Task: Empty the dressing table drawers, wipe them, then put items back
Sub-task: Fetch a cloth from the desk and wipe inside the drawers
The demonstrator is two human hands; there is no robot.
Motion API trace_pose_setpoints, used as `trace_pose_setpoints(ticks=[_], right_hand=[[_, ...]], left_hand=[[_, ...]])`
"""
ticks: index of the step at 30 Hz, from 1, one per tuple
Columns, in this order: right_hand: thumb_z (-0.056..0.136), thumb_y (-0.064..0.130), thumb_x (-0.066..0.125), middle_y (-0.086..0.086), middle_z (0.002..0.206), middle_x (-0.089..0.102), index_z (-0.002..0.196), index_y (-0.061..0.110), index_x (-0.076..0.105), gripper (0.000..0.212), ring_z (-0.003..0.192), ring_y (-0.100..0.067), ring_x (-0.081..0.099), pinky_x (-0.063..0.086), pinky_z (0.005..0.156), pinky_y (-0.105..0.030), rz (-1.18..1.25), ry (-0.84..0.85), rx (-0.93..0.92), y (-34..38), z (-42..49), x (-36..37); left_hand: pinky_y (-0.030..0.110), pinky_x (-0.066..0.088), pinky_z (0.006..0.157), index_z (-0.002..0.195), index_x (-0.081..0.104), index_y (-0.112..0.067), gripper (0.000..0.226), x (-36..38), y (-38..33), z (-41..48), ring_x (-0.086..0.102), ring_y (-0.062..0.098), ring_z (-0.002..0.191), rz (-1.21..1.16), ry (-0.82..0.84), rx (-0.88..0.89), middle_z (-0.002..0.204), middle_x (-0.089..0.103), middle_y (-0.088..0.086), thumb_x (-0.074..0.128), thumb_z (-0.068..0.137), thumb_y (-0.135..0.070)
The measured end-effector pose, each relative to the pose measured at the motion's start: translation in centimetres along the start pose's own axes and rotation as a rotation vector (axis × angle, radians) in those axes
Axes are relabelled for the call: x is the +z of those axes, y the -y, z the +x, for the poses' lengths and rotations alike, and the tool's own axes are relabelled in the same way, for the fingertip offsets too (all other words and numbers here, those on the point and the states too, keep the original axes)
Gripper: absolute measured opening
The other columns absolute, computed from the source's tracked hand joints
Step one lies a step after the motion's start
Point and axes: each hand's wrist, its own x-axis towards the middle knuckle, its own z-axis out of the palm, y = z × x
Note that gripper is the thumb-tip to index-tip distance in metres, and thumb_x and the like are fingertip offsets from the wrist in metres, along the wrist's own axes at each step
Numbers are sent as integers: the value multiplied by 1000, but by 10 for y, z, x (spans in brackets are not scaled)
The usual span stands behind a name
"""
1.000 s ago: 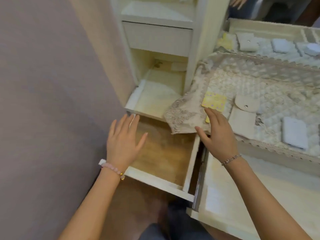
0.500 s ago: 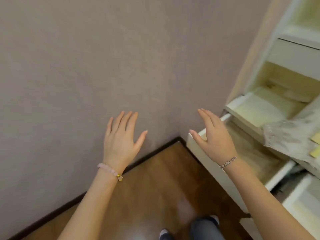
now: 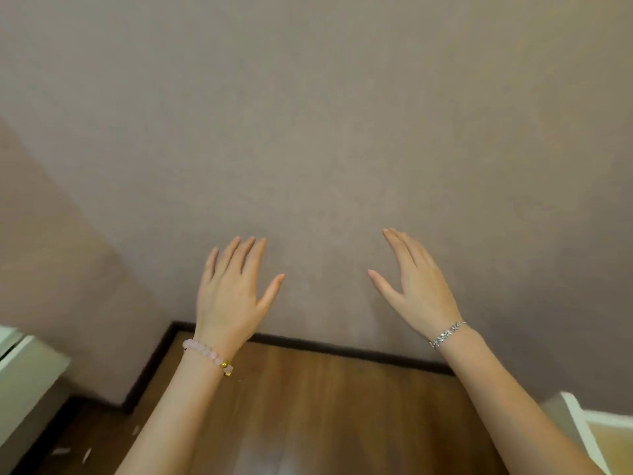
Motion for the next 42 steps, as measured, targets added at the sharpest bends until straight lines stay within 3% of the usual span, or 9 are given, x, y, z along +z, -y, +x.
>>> trace_pose_setpoints(ticks=[5,11,21,24,32,36,39,42], right_hand=[[86,52,39,-1,146,37,142,16,32,68,137,-18,31,20,113,-28,116,77,-247,45,55,22],[84,56,31,0,147,37,142,17,32,70,137,-18,30,20,112,-29,257,131,-537,113,92,47],[84,55,31,1,147,36,143,18,31,70,138,-18,30,26,114,-36,481,275,-853,247,66,101],[84,56,29,2,149,33,144,19,29,70,138,-16,28,24,114,-33,480,309,-940,286,55,120],[85,56,30,2,148,35,144,17,29,71,138,-16,28,19,113,-26,447,386,-1047,395,31,178],[90,45,47,1,148,33,144,18,27,63,137,-15,27,17,113,-26,451,456,-1060,439,21,202],[89,48,43,0,147,35,143,17,29,64,137,-16,30,23,114,-31,460,486,-1077,470,15,222],[88,52,38,2,147,36,143,18,30,65,137,-13,30,21,112,-26,456,523,-1094,500,12,247]], left_hand=[[43,26,110,134,48,-11,64,-36,43,-26,42,25,131,128,-39,-272,134,53,8,31,90,-53],[44,29,109,134,50,-12,63,-80,67,-74,41,24,132,278,-64,-548,134,54,5,31,90,-53],[41,26,111,137,46,-15,63,-127,99,-175,40,22,133,468,-38,-899,136,52,5,32,91,-55],[41,25,112,137,46,-15,64,-129,121,-202,40,22,133,478,-40,-972,136,52,5,28,91,-56],[43,30,110,136,47,-14,63,-133,203,-266,41,23,132,474,-58,-1102,136,53,5,31,90,-55],[44,32,107,133,50,-14,61,-138,243,-291,45,24,129,466,-54,-1134,132,56,6,34,90,-53],[45,34,106,131,52,-14,60,-138,272,-306,46,24,128,466,-22,-1158,130,57,5,34,89,-53],[45,36,107,130,53,-13,60,-137,298,-321,47,24,128,464,-12,-1194,129,58,5,33,89,-53]])
